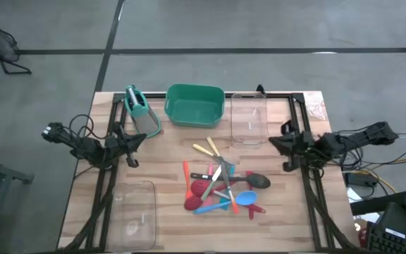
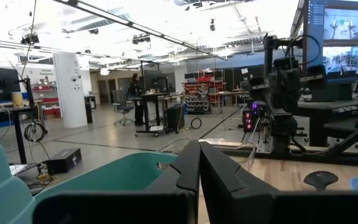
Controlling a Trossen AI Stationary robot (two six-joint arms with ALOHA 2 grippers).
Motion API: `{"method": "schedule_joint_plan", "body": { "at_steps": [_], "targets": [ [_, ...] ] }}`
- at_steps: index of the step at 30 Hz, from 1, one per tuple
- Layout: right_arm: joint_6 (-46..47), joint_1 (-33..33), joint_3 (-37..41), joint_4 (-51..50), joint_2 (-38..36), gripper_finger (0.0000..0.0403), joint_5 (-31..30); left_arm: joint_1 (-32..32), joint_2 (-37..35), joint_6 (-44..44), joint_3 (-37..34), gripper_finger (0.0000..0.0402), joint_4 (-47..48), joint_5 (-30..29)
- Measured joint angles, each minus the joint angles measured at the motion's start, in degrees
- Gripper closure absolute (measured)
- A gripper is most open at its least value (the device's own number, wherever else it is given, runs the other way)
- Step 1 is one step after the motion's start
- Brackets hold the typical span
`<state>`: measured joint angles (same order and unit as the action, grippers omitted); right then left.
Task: Pick & Place Kitchen Items
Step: Put the green knife into the top transparent bin
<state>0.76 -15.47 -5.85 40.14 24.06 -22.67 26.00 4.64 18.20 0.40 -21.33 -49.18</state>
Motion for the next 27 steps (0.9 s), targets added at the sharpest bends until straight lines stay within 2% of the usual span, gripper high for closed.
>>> {"method": "schedule_joint_plan", "body": {
  "at_steps": [5, 11, 17, 20, 24, 27],
  "targets": [
    [0.21, 0.57, -6.03, 2.45, 14.85, 0.0394, 1.09, 0.0, -0.01, 0.0, 0.01, 0.039, 0.01, 0.0],
    [-0.68, 0.53, -18.93, -0.49, 32.32, 0.0394, 11.55, 0.0, -0.02, 0.0, 0.0, 0.039, 0.01, -0.01],
    [-1.65, 1.22, -34.84, -21.46, 45.59, 0.0394, 14.83, 0.0, -0.01, -0.02, 0.0, 0.039, 0.01, 0.01],
    [-1.15, 1.79, -42.07, -29.47, 51.71, 0.0389, 20.12, 0.0, 0.0, 0.0, 0.02, 0.039, 0.01, -0.01],
    [-1.91, 1.86, -51.17, -38.78, 59.19, 0.0357, 25.66, 0.02, -0.02, -0.02, 0.02, 0.039, 0.01, 0.01],
    [-2.91, 1.95, -57.54, -47.51, 64.69, 0.0319, 25.87, 0.02, -0.02, 0.0, 0.01, 0.039, 0.01, -0.01]
  ]
}}
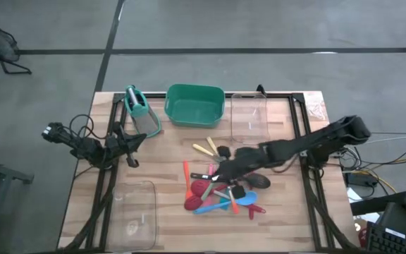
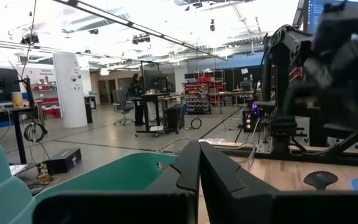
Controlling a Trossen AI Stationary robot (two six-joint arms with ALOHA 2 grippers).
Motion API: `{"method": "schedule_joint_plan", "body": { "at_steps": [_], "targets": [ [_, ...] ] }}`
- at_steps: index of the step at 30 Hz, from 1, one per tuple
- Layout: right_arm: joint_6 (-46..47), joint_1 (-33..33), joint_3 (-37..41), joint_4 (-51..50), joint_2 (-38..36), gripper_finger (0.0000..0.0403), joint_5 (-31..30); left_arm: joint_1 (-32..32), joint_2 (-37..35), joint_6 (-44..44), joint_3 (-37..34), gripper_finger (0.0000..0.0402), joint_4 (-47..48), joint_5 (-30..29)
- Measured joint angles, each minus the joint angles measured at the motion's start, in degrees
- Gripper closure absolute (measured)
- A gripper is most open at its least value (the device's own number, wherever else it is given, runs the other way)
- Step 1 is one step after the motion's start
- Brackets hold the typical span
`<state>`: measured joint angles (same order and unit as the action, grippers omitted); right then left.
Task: Pick & Place Kitchen Items
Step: Put the green knife into the top transparent bin
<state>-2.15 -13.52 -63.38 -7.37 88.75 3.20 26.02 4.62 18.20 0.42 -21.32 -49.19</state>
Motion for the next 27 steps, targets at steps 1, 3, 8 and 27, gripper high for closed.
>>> {"method": "schedule_joint_plan", "body": {
  "at_steps": [1, 3, 8, 27],
  "targets": [
    [-0.37, 0.11, -1.79, -2.63, 1.96, 0.0305, 0.0, 0.0, 0.0, 0.0, 0.0, 0.039, 0.0, 0.0],
    [-1.52, 0.13, -5.1, -6.05, 5.41, 0.0277, 0.02, 0.0, 0.0, 0.0, 0.0, 0.039, 0.0, 0.01],
    [-5.7, 0.09, -11.17, -12.84, 12.38, 0.0212, 0.3, 0.0, 0.0, 0.0, -0.01, 0.039, 0.0, 0.0],
    [-8.98, 0.18, -12.58, -12.99, 21.97, 0.0175, 3.47, -0.02, 0.0, 0.0, -0.01, 0.039, 0.43, 0.02]
  ]
}}
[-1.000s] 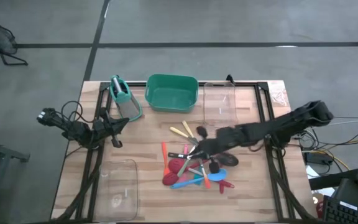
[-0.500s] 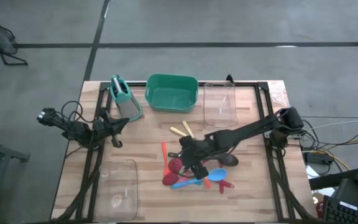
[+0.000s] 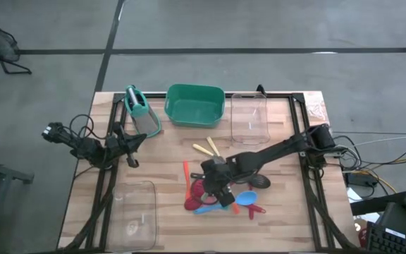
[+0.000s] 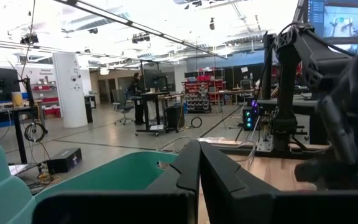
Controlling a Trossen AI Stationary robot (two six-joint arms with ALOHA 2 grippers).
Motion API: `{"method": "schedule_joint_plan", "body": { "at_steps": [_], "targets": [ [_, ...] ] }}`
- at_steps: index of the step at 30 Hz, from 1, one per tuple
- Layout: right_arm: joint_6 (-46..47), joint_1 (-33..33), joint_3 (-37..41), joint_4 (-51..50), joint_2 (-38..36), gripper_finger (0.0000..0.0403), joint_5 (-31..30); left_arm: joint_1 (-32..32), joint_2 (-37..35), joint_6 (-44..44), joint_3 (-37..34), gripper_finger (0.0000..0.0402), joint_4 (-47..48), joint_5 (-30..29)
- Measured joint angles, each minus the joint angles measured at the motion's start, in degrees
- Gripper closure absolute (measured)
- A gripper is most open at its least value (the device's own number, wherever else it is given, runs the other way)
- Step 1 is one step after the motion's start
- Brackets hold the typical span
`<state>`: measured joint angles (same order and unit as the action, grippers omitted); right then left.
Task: Pick & Place Kitchen Items
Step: Put the green knife into the top transparent bin
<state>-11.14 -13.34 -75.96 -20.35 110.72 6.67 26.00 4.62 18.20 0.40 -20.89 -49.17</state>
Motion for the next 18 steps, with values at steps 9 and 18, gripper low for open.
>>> {"method": "schedule_joint_plan", "body": {
  "at_steps": [9, 18],
  "targets": [
    [-0.87, 0.02, -0.52, 0.58, 3.61, 0.0199, -0.38, 0.0, 0.01, 0.0, 0.02, 0.039, 0.48, 0.0],
    [-0.9, 0.0, -0.42, -0.01, 1.86, 0.0239, -0.45, 0.0, 0.02, 0.0, 0.01, 0.039, 0.51, -0.02]
  ]
}}
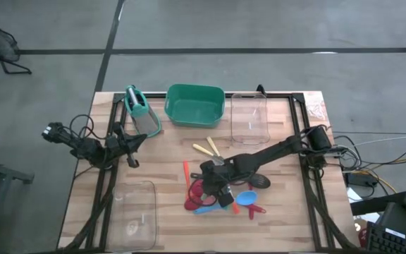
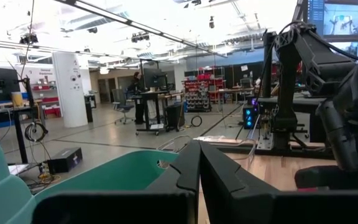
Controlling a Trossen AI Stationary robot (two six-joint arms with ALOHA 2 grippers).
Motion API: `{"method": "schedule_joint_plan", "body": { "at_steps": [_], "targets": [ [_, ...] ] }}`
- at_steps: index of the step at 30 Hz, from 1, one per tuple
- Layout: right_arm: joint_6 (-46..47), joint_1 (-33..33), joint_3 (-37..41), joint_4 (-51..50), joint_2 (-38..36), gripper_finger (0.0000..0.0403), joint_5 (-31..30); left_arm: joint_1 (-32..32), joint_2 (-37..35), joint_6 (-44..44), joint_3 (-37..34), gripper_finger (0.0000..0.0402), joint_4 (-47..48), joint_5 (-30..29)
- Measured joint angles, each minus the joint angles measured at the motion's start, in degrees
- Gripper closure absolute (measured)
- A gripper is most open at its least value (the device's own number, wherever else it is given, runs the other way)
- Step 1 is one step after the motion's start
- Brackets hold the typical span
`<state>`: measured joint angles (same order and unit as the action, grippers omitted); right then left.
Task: Pick & Place Kitchen Items
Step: Put the green knife into the top transparent bin
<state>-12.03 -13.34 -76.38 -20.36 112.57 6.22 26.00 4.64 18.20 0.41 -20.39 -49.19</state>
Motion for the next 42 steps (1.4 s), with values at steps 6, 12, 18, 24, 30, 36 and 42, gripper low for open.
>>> {"method": "schedule_joint_plan", "body": {
  "at_steps": [6, 12, 18, 24, 30, 36, 42],
  "targets": [
    [1.16, 0.0, 0.13, 0.06, 0.23, 0.0274, 0.01, 0.0, -0.01, 0.0, 0.0, 0.039, 0.05, 0.01],
    [1.43, 0.04, 0.15, 2.14, 1.55, 0.0298, 0.01, 0.0, 0.0, 0.0, 0.01, 0.039, 0.07, 0.02],
    [1.06, 0.02, 0.15, 2.55, 1.72, 0.0316, 0.02, 0.0, 0.01, 0.0, 0.02, 0.039, 0.07, 0.02],
    [0.69, 0.02, -0.18, 2.24, 1.55, 0.0351, -0.14, 0.02, -0.01, 0.0, 0.0, 0.039, 0.09, 0.02],
    [-0.62, 0.28, -0.91, 2.21, 1.55, 0.0374, -2.43, 0.02, -0.01, 0.0, 0.01, 0.039, 0.09, 0.02],
    [-2.5, 0.46, -1.81, 2.8, 1.22, 0.0362, -6.86, 0.02, 0.01, 0.0, 0.01, 0.039, 0.1, 0.01],
    [-4.29, 0.7, -4.18, 3.04, 0.63, 0.0371, -7.93, 0.02, 0.01, 0.0, 0.02, 0.039, 0.11, 0.0]
  ]
}}
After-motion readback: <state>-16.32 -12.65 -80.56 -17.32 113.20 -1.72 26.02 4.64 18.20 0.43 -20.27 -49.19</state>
